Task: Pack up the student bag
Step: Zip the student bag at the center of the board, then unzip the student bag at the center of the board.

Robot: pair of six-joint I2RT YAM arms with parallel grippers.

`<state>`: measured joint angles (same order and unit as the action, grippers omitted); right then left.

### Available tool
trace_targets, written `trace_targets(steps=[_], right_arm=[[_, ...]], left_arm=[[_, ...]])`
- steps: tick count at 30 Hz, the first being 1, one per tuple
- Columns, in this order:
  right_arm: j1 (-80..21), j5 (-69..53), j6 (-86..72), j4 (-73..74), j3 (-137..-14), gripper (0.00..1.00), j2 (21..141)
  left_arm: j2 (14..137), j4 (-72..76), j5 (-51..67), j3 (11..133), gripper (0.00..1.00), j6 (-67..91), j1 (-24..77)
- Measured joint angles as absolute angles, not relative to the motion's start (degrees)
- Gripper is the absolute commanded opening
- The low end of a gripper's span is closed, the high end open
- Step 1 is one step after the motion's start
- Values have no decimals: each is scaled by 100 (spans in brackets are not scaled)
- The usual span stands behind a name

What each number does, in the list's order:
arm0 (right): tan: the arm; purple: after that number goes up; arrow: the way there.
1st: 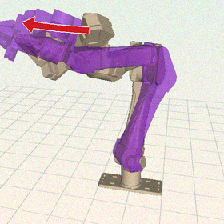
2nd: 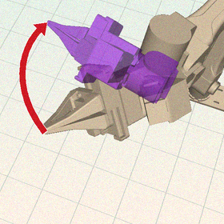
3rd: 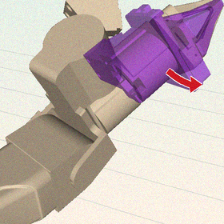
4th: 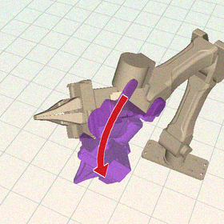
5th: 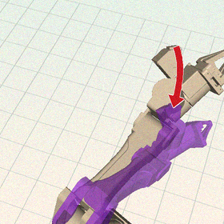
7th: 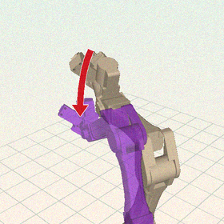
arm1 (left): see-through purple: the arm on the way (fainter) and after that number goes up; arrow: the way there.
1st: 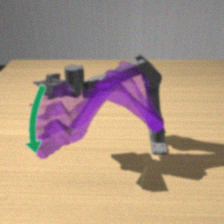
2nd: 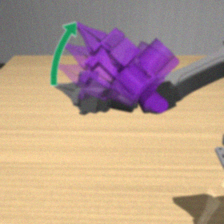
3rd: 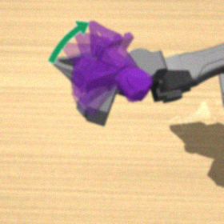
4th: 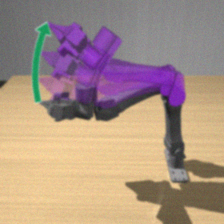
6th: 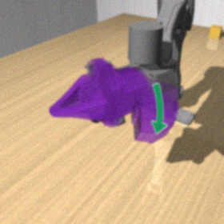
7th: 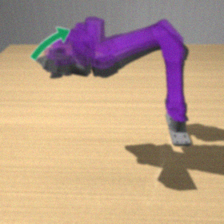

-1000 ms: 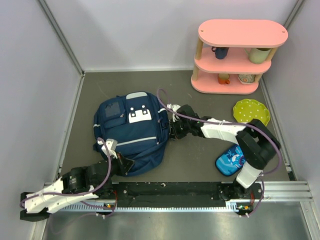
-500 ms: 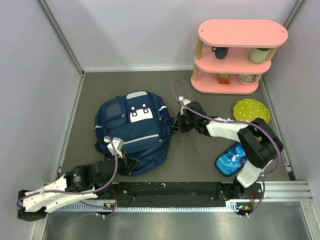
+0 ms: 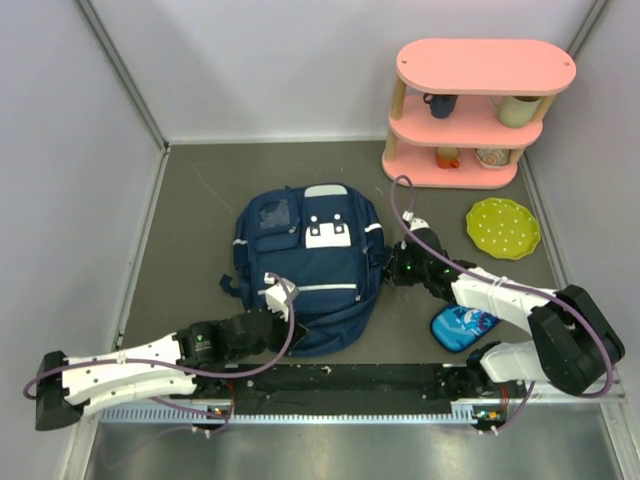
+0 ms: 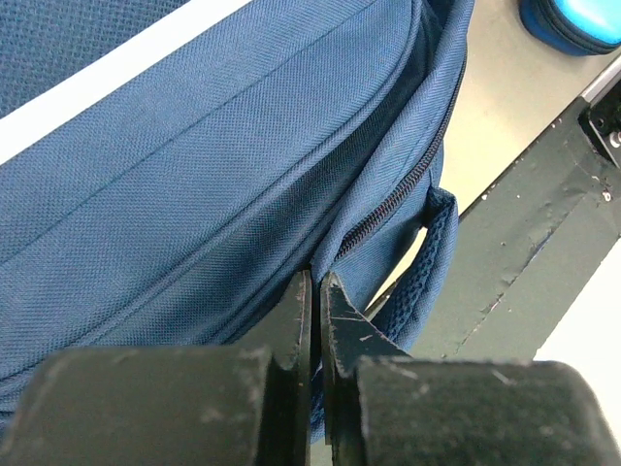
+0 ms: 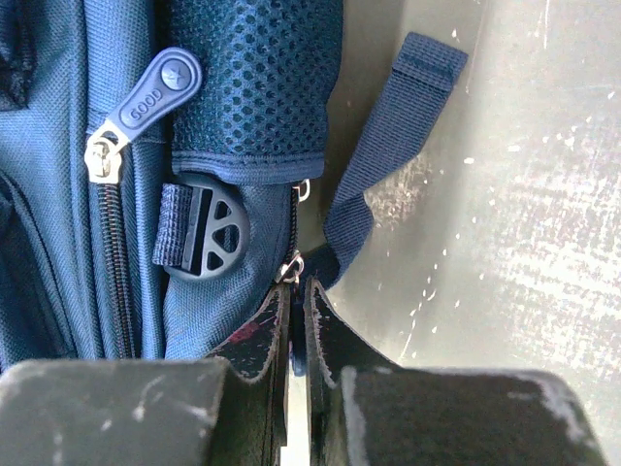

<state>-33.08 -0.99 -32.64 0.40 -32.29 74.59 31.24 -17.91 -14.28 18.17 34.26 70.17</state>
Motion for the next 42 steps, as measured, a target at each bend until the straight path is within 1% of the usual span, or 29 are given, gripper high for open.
trace_targets(steps=[5,6,7,8,9,10,11,12,13,16,17,19,20,23,24,27,32,33,35,38,42], right_arm=[[-3304,-113,-3299,174,-3223,0,7467],[-3301,-115,-3306,191,-3223,0,7467],[-3301,-117,-3308,213,-3225,2,7467],[-3301,-119,-3308,228,-3229,8,7470],[-3299,-123,-3310,270,-3247,14,7476],[-3297,-132,-3310,336,-3291,28,7505],[-3297,-134,-3304,419,-3358,37,7548],[-3295,-117,-3330,486,-3424,46,7583],[-3282,-56,-3288,672,-3527,56,7612],[-3271,148,-3260,1103,-3813,68,7616],[-3271,237,-3240,1278,-3942,70,7616],[-3269,399,-3214,1544,-4152,75,7585],[-3267,517,-3205,1693,-4270,75,7537],[-3253,757,-3194,1942,-4510,78,7303],[-3249,814,-3181,1990,-4591,78,7199],[-3249,897,-3070,2064,-4827,78,6928],[-3247,609,-2814,2036,-5068,78,6803],[-3247,539,-2794,2016,-5070,74,6803],[-3245,285,-2703,2012,-5070,72,6829],[-3247,5,-2657,1966,-5081,70,6991],[-3247,-318,-2659,1981,-5194,70,7426]], left_arm=[[2888,-1686,-1334,1570,0,3468,7015],[2777,-1697,-1328,1527,2,3505,7015],[2685,-1715,-1328,1507,18,3535,7015],[2574,-1730,-1332,1485,32,3570,7015],[2473,-1767,-1337,1466,39,3612,7015],[2366,-1813,-1337,1457,42,3647,7015],[2283,-1841,-1339,1455,50,3671,7015],[2185,-1844,-1367,1455,54,3741,7015],[2099,-1850,-1413,1459,55,3789,7015],[2027,-1988,-1494,1518,58,3844,7015],[2027,-2099,-1509,1579,62,3844,7015],[2029,-2316,-1562,1778,66,3815,7015],[2034,-2427,-1601,1931,68,3782,7015],[2053,-2694,-1809,2530,79,3688,7015],[2051,-2762,-1929,2731,86,3662,7015],[2051,-2934,-2434,3170,98,3669,7013],[1986,-3601,-3723,3347,98,4202,7000],[1966,-3701,-3909,3336,98,4298,7000],[1914,-3900,-4213,3308,98,4556,7000],[1885,-4042,-4394,3221,98,4875,6989],[2025,-4117,-4222,3035,98,5166,6862]])
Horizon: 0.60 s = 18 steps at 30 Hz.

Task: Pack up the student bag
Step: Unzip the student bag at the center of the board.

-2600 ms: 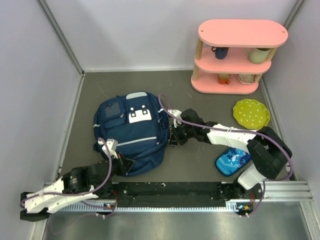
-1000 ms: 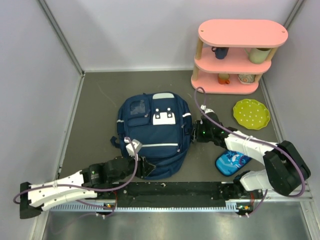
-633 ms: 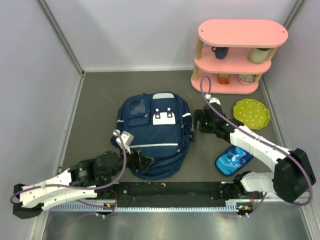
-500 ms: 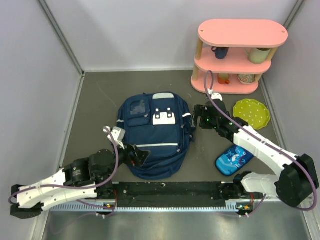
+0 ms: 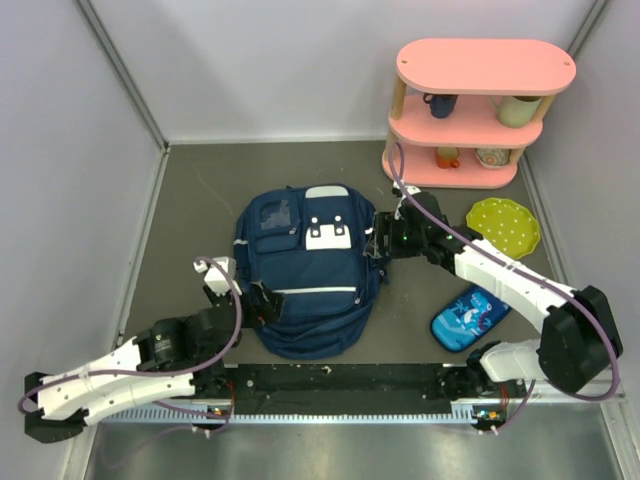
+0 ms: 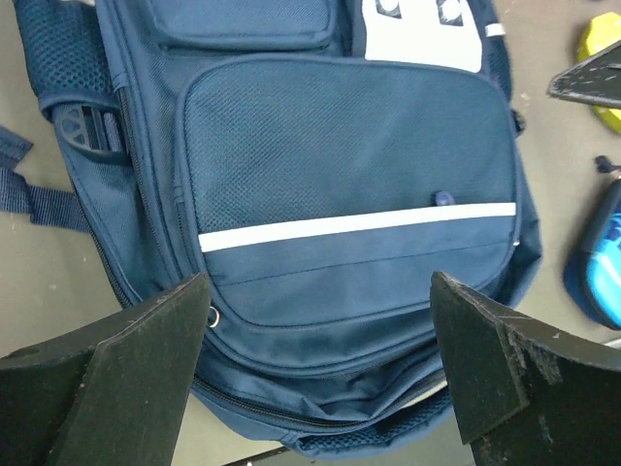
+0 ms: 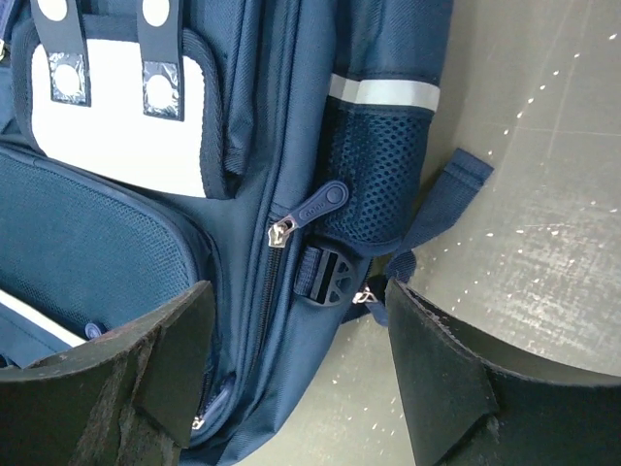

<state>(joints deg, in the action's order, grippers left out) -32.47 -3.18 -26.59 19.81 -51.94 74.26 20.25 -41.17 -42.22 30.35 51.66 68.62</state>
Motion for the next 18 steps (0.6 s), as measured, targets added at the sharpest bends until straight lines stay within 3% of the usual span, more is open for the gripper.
trace_targets(steps=[5,12,15,18], right_arm=[[-3245,-609,-2683,1977,-5334,70,7679],[-3247,-746,-2679,1925,-5374,70,7679],[-3247,-735,-2659,1935,-5374,70,7675],[-3245,-711,-2646,1940,-5374,68,7666]], left_arm=[[2589,-4051,-3535,2995,98,5155,6097],[2928,-3389,-1815,2714,98,4619,3874],[3347,-3020,-1135,2672,94,4445,3470],[3957,-2613,-596,2672,81,4276,3326]])
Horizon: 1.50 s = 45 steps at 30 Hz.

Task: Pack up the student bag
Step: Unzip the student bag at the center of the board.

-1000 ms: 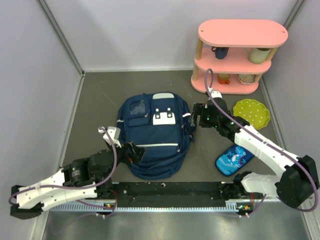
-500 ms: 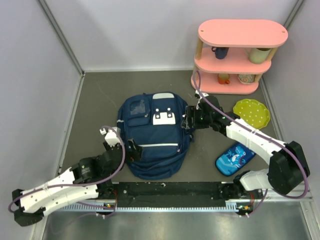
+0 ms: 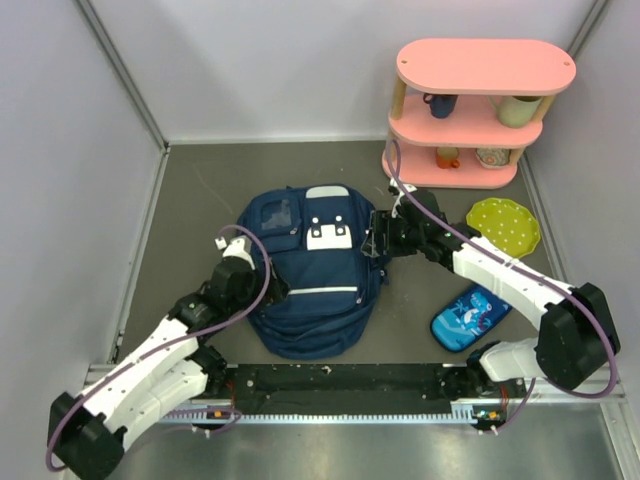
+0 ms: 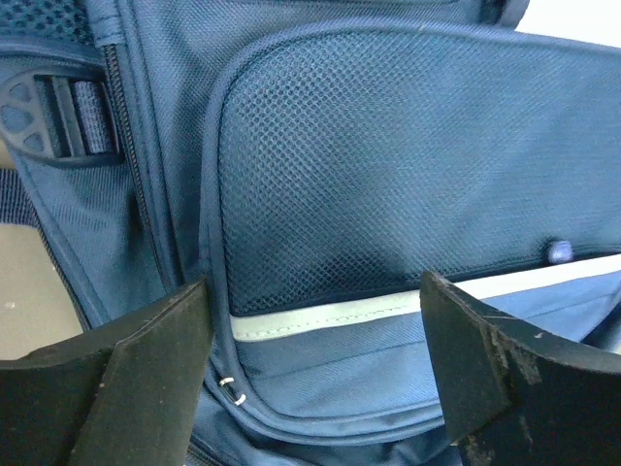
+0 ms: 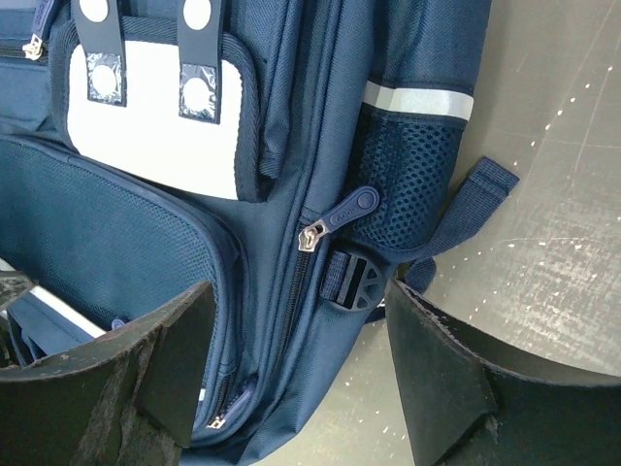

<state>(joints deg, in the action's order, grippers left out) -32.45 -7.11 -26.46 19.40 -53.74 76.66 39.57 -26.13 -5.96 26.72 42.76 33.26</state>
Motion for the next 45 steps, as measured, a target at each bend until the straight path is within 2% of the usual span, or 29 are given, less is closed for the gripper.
trace_targets(steps=[1,2,4,5,8,13,23,28,32,38,45], right_arm=[[-3245,-687,-2630,1944,-5374,68,7660],[-3245,-663,-2606,1946,-5374,65,7653],[-3245,-604,-2558,1949,-5374,62,7644],[-3245,-582,-2528,1951,-5374,58,7644],[-3245,-537,-2405,1957,-5374,48,7644],[-3245,-449,-2204,1953,-5374,36,7644],[-3245,-1664,-1883,1726,-5363,33,7644],[-3249,-2012,-1896,1437,-5192,35,7568],[-3251,-1752,-1828,1415,-5096,46,7524],[-3251,-1326,-937,1267,-5094,53,7566],[-3238,-1452,263,1066,-5288,54,8020]], left_arm=[[4143,-2536,-484,2672,75,4213,3295],[4324,-2471,-384,2672,62,4156,3264],[4576,-2355,-255,2672,46,4086,3216],[4685,-2327,-207,2672,25,4025,3175],[4895,-2119,102,2683,0,3986,3009],[5054,-1940,578,2840,0,3763,2512],[5354,-2215,1837,3931,0,2921,1050],[5588,-2239,2432,4217,0,2733,576],[5795,-2237,2847,4254,0,2633,276],[6145,-2097,3559,4305,0,2576,-303],[7017,-1817,4449,4657,0,2534,-735]])
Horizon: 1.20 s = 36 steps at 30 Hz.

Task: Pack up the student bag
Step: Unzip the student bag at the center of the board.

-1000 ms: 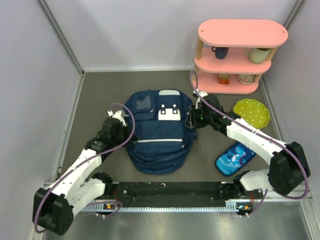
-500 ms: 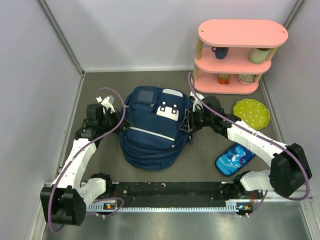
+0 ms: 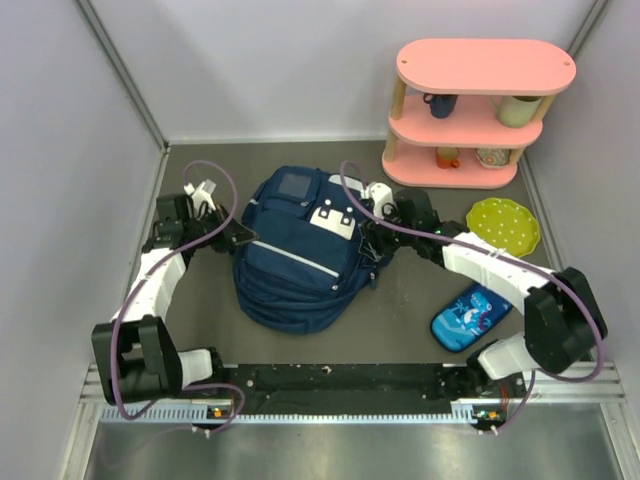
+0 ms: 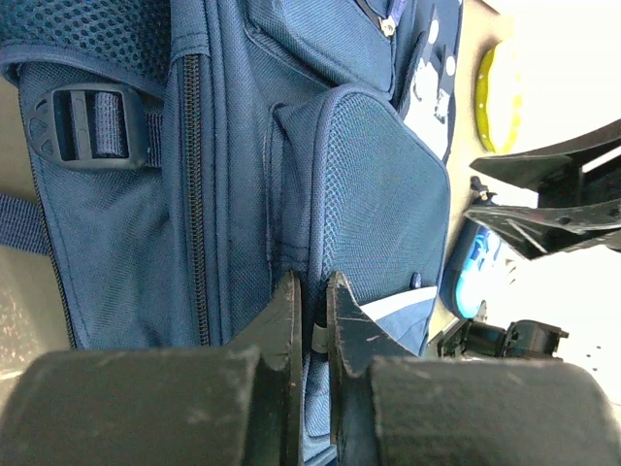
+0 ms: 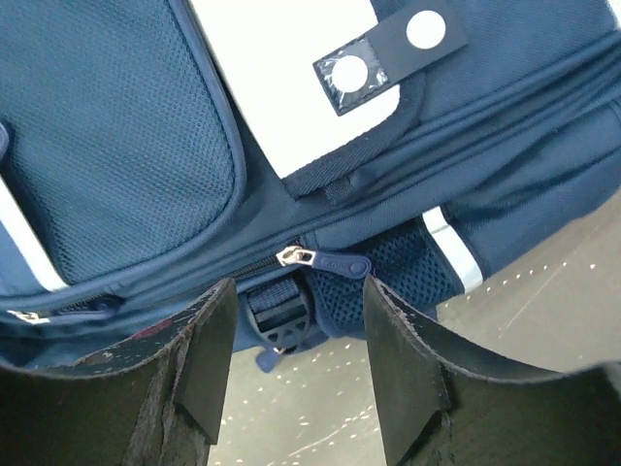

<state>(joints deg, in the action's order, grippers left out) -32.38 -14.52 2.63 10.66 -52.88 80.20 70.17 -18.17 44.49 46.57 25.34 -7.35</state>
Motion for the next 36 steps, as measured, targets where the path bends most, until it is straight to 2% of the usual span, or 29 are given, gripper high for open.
trace_targets(steps=[13,24,30,36], right_arm=[[-2797,-2506,1680,1219,-5642,51,9185],[-2718,-3350,1896,1468,-6130,46,9618],[-2718,-3527,1944,1702,-6206,35,9802],[-2709,-3588,1944,1776,-6206,8,9821]], left_arm=[[8082,-2241,5081,5684,0,1682,-1031],[8254,-2335,5194,5743,0,1492,-1085],[8291,-2331,5205,5743,0,1494,-1085],[8307,-2320,5210,5743,0,1494,-1087]])
